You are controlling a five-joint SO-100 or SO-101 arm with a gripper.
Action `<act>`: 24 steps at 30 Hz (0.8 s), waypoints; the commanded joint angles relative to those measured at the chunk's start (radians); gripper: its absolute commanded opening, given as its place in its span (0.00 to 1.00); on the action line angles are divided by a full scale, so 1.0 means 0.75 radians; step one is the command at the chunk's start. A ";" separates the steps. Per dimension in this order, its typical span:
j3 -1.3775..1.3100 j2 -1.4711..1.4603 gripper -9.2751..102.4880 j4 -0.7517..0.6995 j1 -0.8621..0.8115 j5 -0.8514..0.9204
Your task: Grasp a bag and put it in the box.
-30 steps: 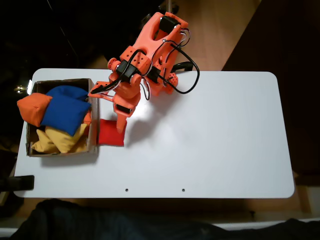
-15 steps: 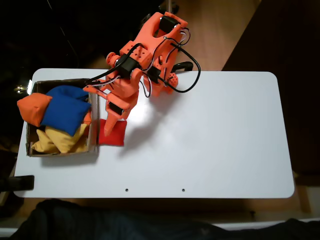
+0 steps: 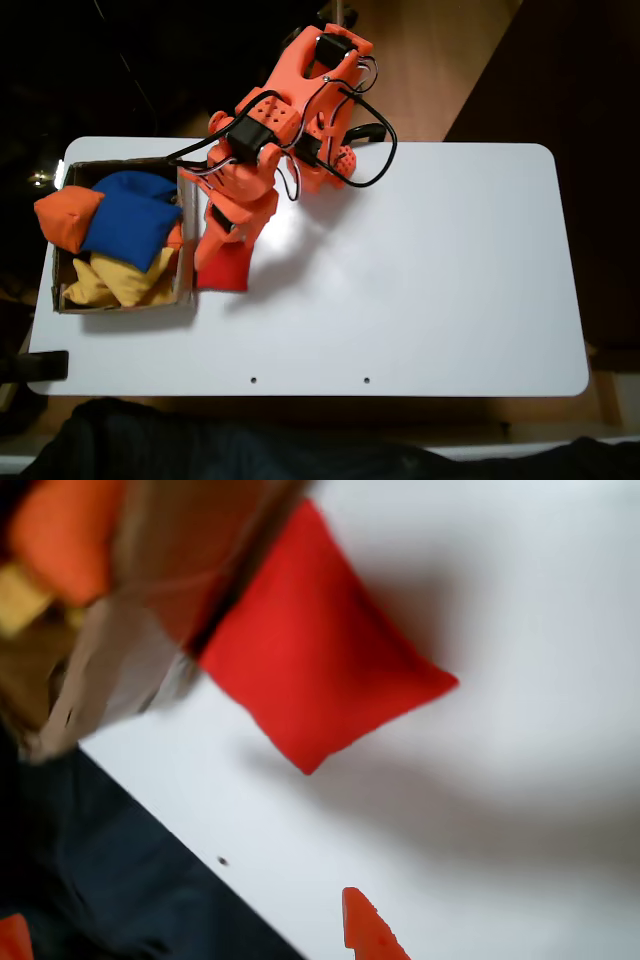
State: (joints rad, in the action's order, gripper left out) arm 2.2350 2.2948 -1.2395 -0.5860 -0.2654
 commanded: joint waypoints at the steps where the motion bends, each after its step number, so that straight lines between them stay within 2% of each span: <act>1: -0.047 -0.006 0.62 0.000 0.020 -0.121; 9: -0.025 -0.072 0.62 0.012 0.037 -0.270; 24: 0.018 -0.344 0.62 0.096 -0.039 -0.348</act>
State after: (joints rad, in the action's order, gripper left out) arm 2.2473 2.0509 -1.1842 -0.5967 -0.5154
